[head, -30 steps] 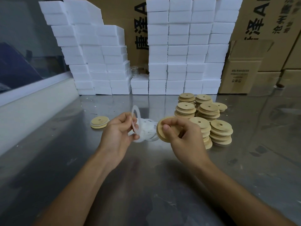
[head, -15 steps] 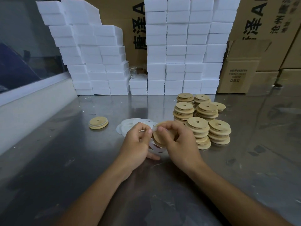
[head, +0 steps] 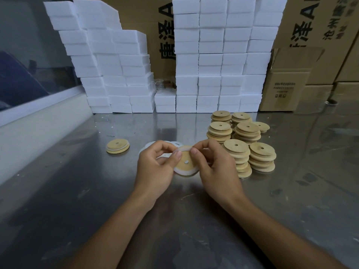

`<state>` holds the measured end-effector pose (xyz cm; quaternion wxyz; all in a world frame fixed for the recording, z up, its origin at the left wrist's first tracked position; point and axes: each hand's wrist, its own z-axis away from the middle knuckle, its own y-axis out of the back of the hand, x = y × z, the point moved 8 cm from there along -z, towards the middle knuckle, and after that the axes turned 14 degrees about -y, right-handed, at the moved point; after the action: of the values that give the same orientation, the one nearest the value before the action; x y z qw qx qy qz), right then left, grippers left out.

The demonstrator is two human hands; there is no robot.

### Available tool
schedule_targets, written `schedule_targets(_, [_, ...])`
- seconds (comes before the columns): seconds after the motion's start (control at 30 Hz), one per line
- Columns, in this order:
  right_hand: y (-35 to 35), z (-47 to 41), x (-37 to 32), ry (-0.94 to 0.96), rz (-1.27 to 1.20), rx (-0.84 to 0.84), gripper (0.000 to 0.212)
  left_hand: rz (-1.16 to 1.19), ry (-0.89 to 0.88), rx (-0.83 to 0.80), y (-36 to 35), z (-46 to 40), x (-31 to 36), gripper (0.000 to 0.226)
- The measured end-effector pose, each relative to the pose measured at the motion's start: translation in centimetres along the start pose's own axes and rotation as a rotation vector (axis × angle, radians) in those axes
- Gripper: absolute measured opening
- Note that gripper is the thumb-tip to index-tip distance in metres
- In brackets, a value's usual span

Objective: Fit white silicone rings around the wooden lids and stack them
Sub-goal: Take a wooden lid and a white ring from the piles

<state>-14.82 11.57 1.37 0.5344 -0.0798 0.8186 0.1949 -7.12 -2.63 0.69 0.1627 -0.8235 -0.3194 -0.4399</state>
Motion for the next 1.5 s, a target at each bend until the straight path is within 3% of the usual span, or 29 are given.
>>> schedule_targets(0.17, [-0.2, -0.2, 0.4, -0.063, -0.039, -0.024, 0.007, -0.105, -0.084, 0.001, 0.7, -0.3, 0.7, 0.025])
schedule_targets(0.37, [0.0, -0.3, 0.9, -0.153, -0.149, -0.017, 0.009, -0.086, -0.075, 0.001, 0.4, -0.1, 0.7, 0.019])
schedule_targets(0.9, [-0.3, -0.8, 1.5, -0.235, -0.154, -0.052, 0.008, 0.027, 0.179, 0.081, 1.1, 0.1, -1.0, 0.030])
schedule_targets(1.1, [-0.4, -0.9, 1.8, -0.345, -0.305, -0.113, 0.007, 0.140, 0.274, 0.143, 1.1, 0.4, -1.6, 0.018])
schedule_targets(1.27, [-0.9, -0.3, 3.0, -0.531, -0.390, -0.155, 0.019, 0.222, 0.292, 0.186, 1.2, 0.4, -1.9, 0.020])
schedule_targets(1.4, [-0.2, -0.5, 2.6, -0.436, -0.331, -0.079, 0.013, 0.198, 0.254, 0.133, 1.1, 0.2, -1.7, 0.024])
schedule_targets(1.5, [0.6, -0.9, 1.9, -0.287, -0.120, 0.004, 0.013, -0.034, 0.087, 0.061, 1.4, -0.3, -0.5, 0.030])
